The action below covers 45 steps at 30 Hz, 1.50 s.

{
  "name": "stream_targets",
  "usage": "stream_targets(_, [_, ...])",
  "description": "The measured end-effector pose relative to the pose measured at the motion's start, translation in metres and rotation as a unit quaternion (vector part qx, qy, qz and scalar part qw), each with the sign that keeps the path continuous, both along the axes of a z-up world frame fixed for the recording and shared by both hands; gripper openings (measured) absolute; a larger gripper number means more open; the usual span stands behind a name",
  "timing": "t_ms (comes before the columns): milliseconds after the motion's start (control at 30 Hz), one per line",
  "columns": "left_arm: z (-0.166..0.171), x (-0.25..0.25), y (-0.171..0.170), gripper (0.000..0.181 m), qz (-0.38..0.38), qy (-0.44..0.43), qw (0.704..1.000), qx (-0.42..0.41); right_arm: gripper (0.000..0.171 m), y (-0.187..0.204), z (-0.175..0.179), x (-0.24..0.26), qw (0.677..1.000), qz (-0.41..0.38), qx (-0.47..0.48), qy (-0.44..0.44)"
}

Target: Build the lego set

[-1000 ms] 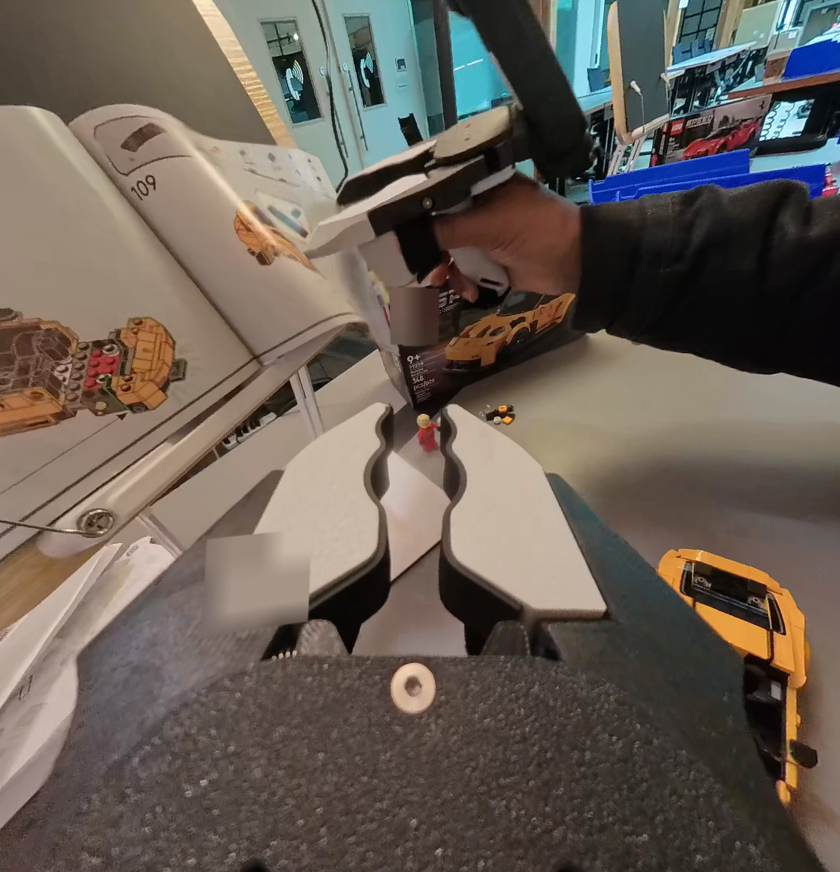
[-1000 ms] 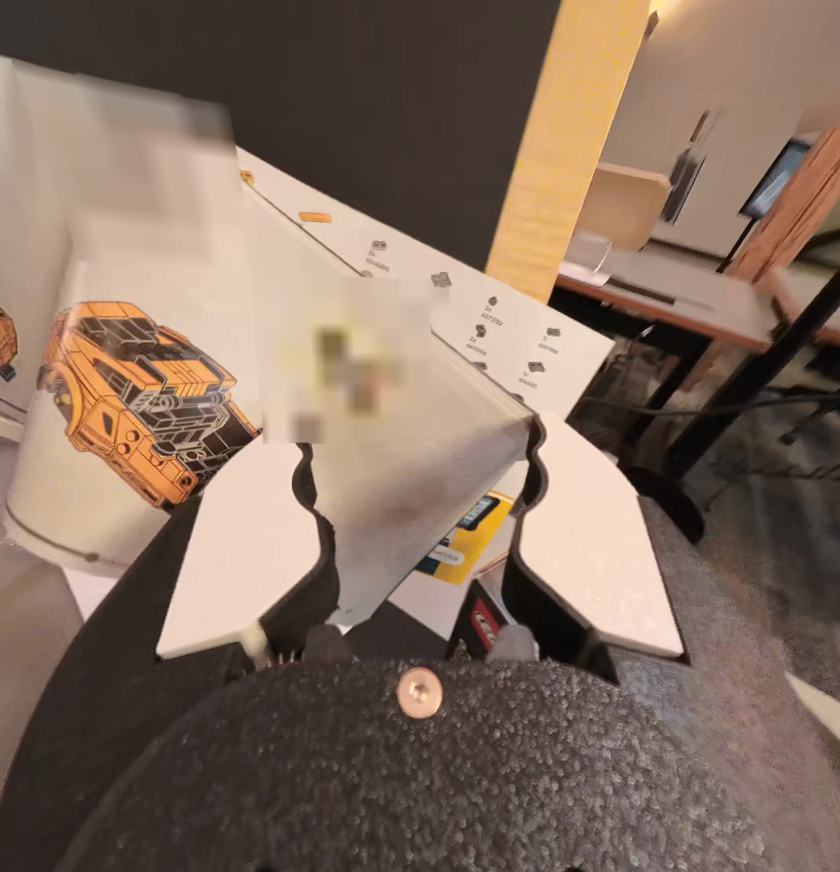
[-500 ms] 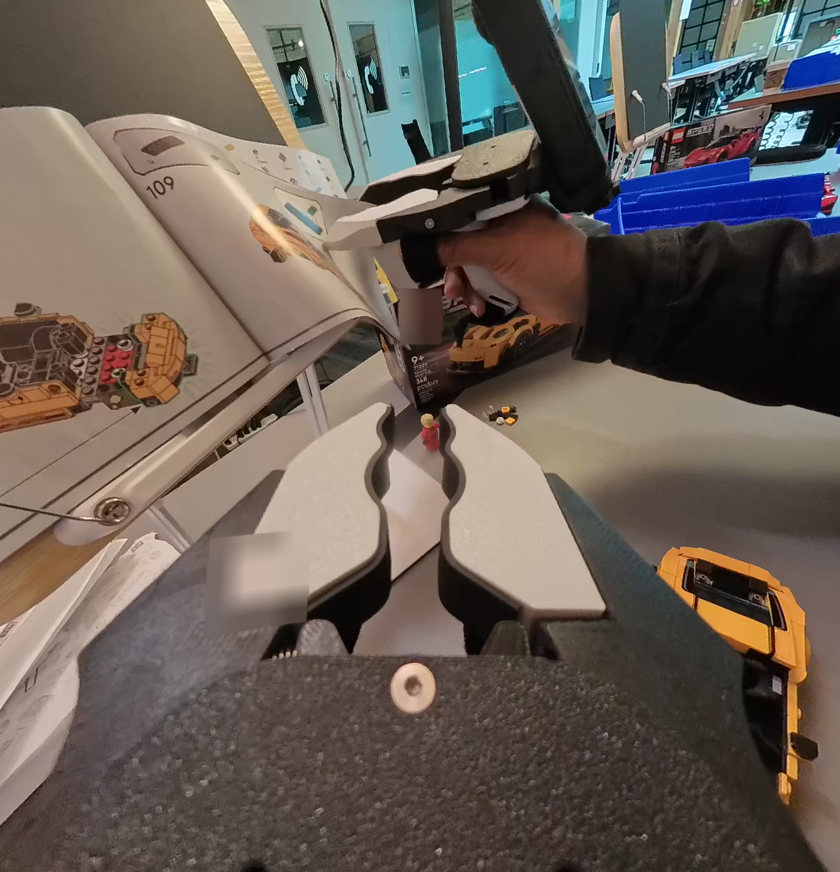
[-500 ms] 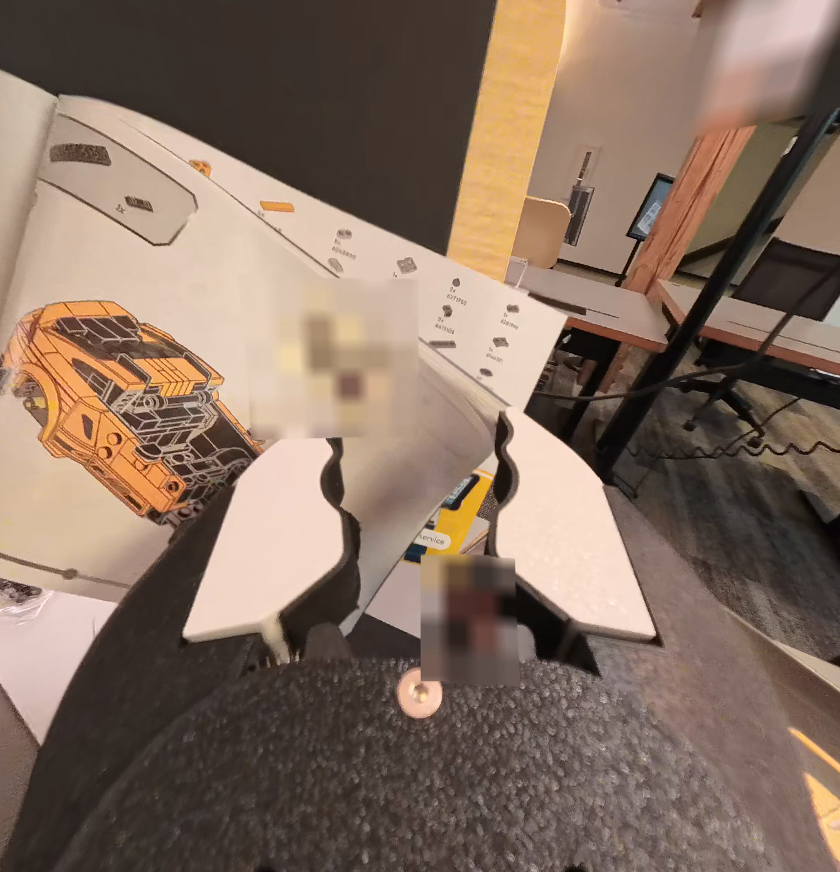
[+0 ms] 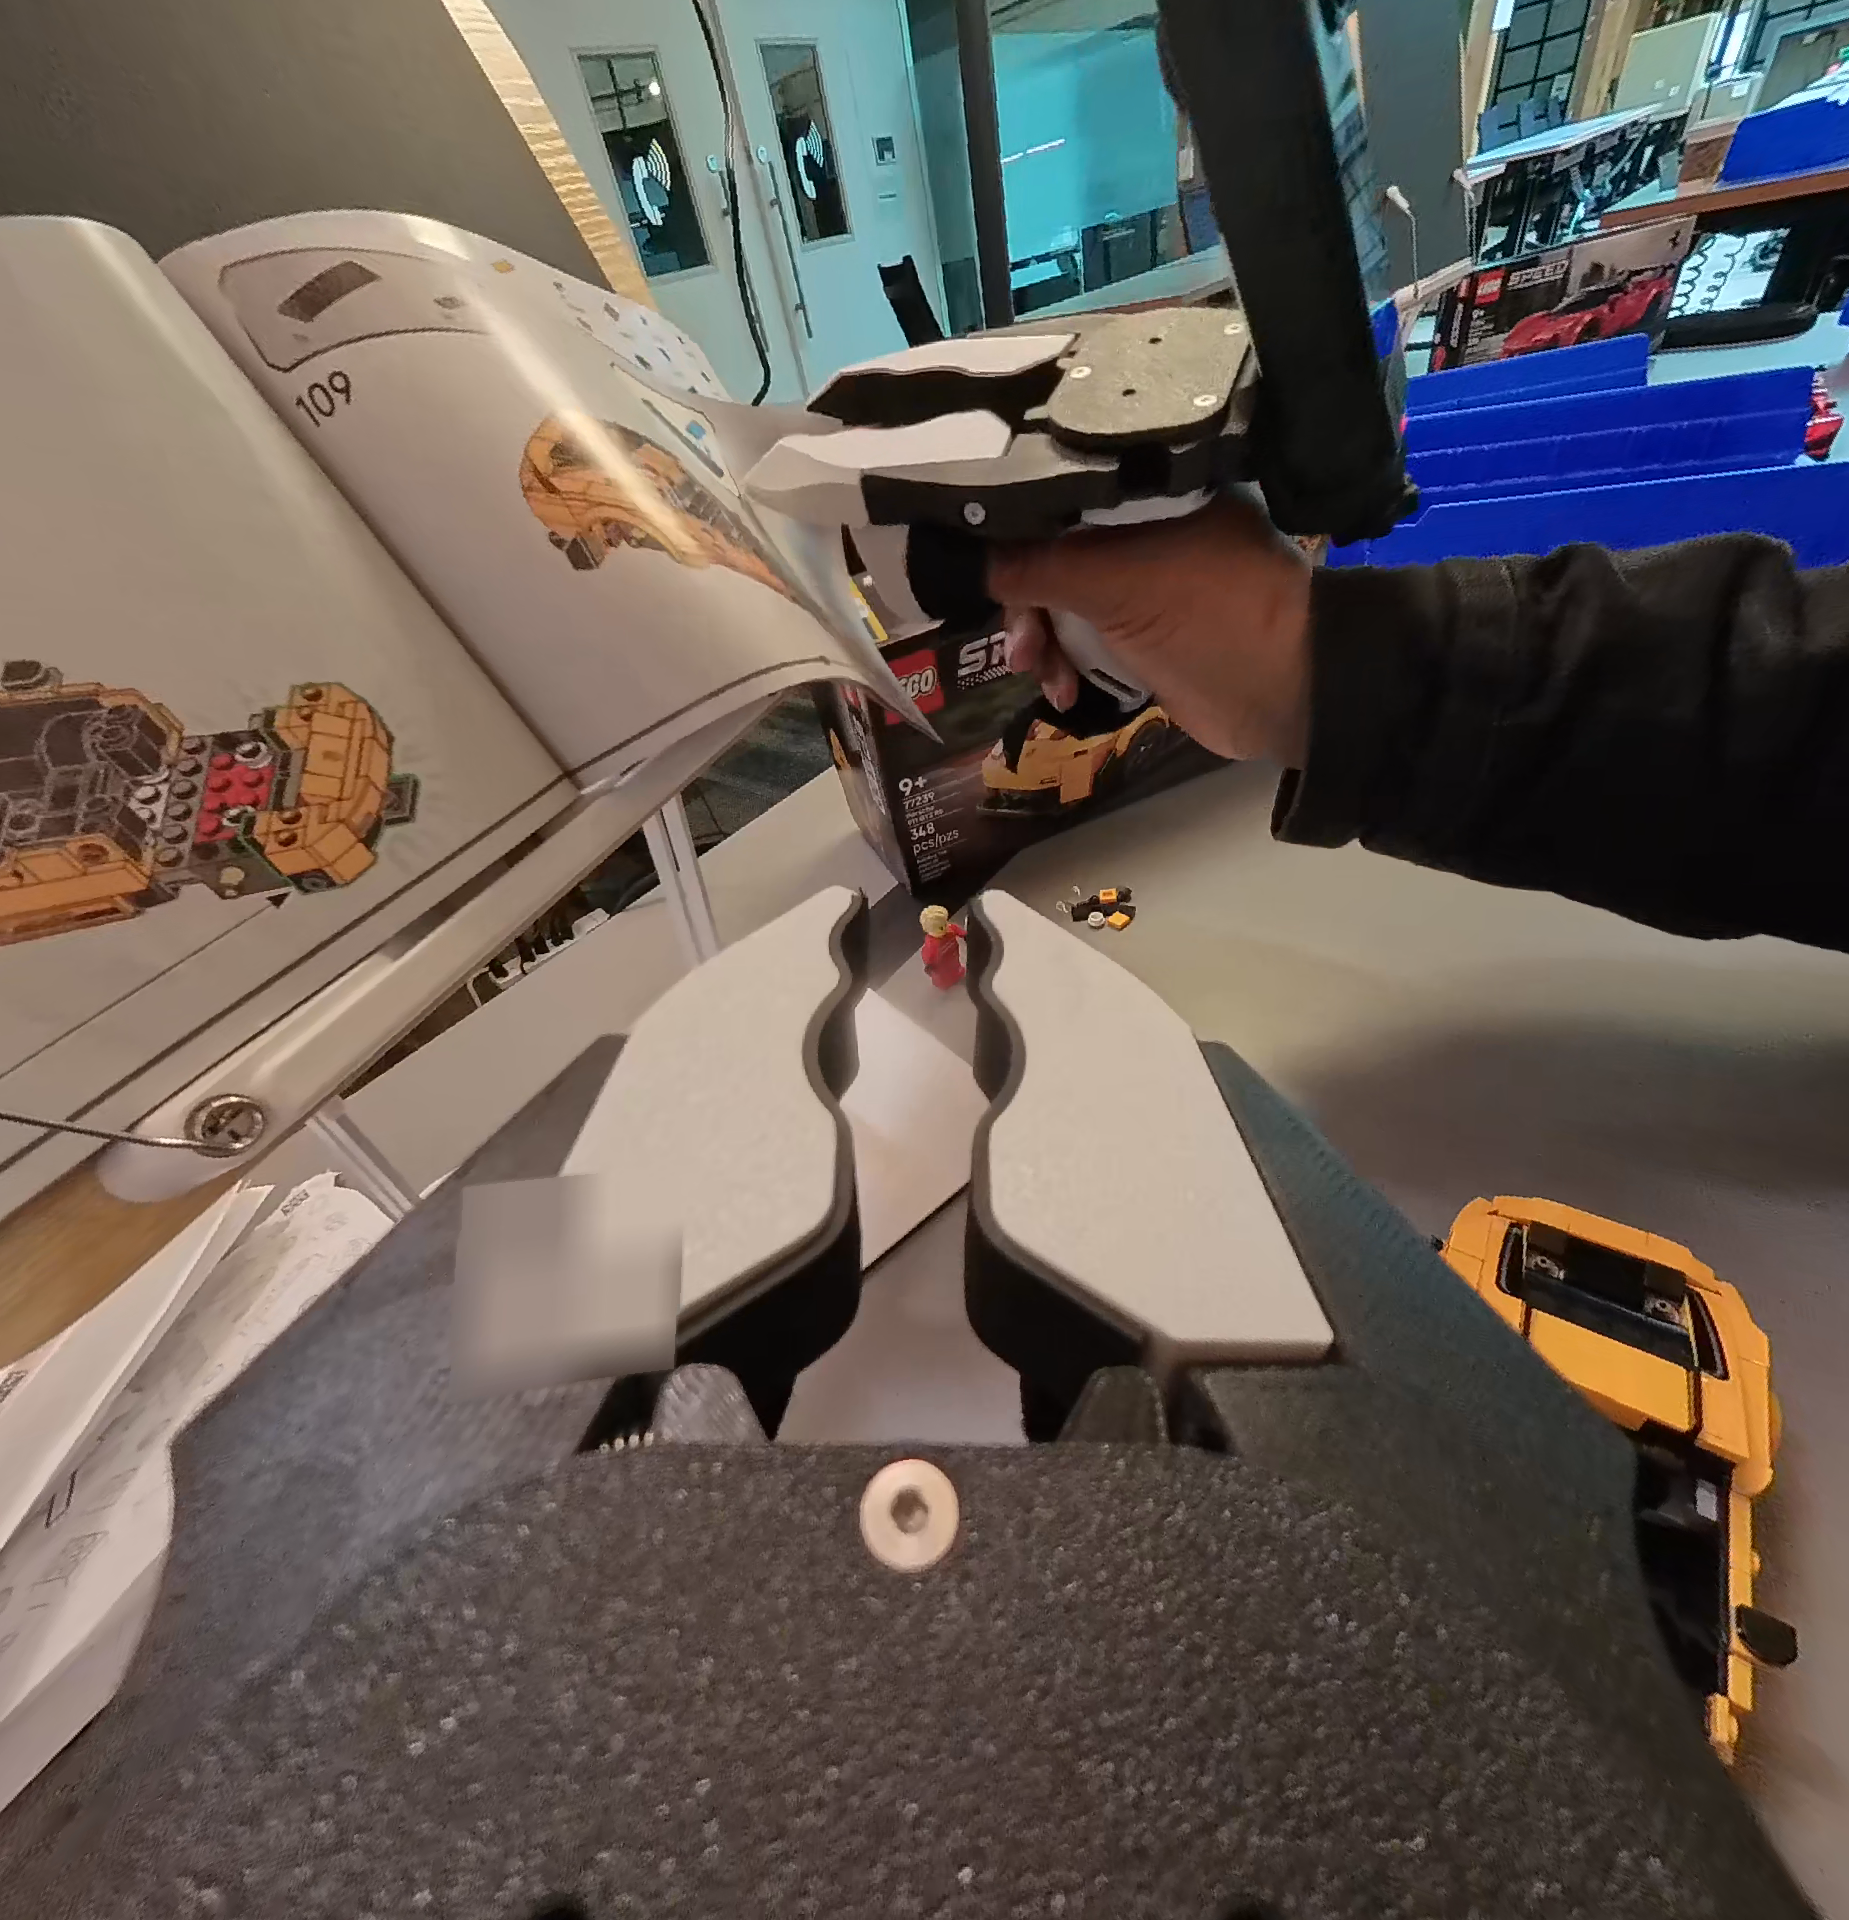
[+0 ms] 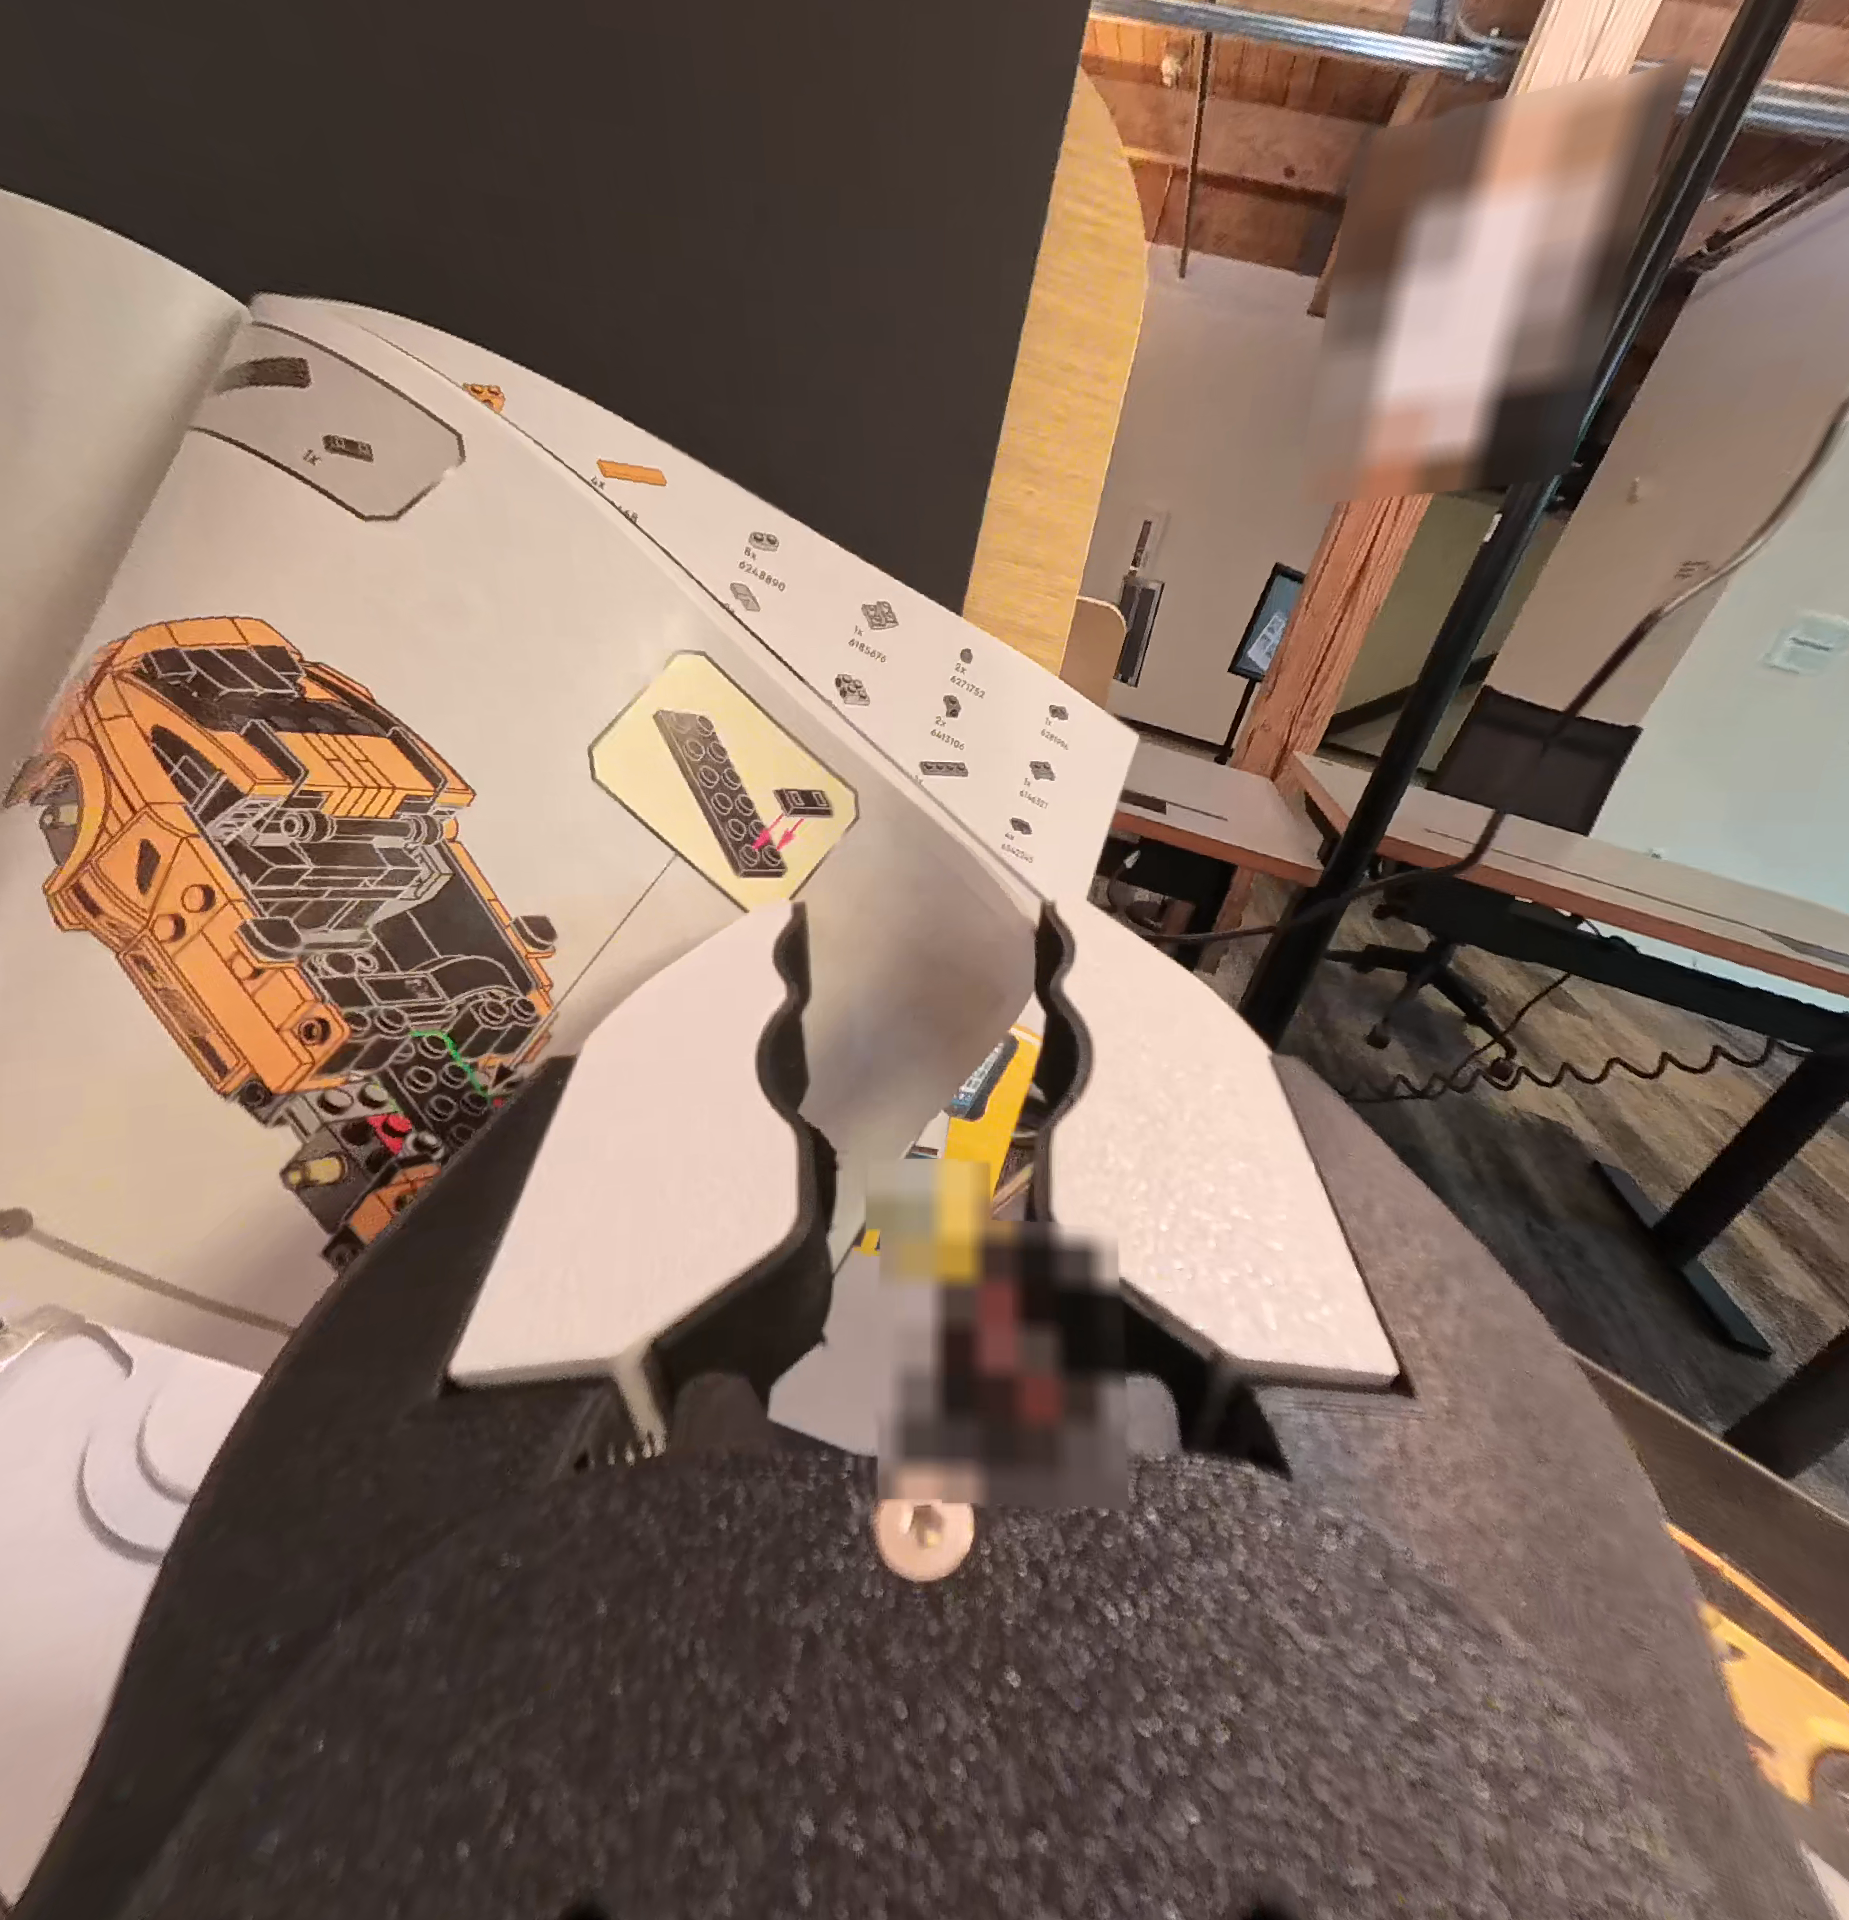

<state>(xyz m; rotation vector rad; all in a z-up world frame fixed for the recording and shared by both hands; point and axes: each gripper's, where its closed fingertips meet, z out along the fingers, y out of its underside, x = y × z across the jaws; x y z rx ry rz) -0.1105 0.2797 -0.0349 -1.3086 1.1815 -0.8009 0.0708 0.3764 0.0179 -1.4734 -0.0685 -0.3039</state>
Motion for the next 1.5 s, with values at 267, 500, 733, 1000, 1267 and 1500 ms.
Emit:
stream_targets(267, [-0.002,0.000,0.000,0.017,0.000,0.001,1.000,-0.001,0.017,-0.014,0.006,0.000,0.998,-0.016,0.046,-0.029])
stream_targets(500, [-0.003,0.002,-0.002,0.017,-0.002,0.003,1.000,0.000,0.000,-0.020,0.002,0.000,0.997,-0.010,0.054,-0.050])
stream_targets(733, [0.019,0.012,0.016,0.030,0.032,0.008,0.999,-0.001,0.000,-0.034,0.009,-0.010,0.993,0.024,0.074,-0.088])
stream_targets(1000, [0.030,0.058,0.079,0.085,0.106,0.070,0.989,-0.081,0.000,-0.049,0.031,-0.041,0.987,0.098,0.083,-0.095])
stream_targets(1267, [0.027,0.065,0.100,0.019,0.166,0.112,0.980,-0.005,0.000,-0.056,0.041,-0.060,0.983,0.126,0.089,-0.096])
stream_targets(1500, [0.029,0.049,0.097,0.003,0.146,0.069,0.986,-0.028,0.000,-0.058,0.040,-0.055,0.983,0.129,0.091,-0.096])
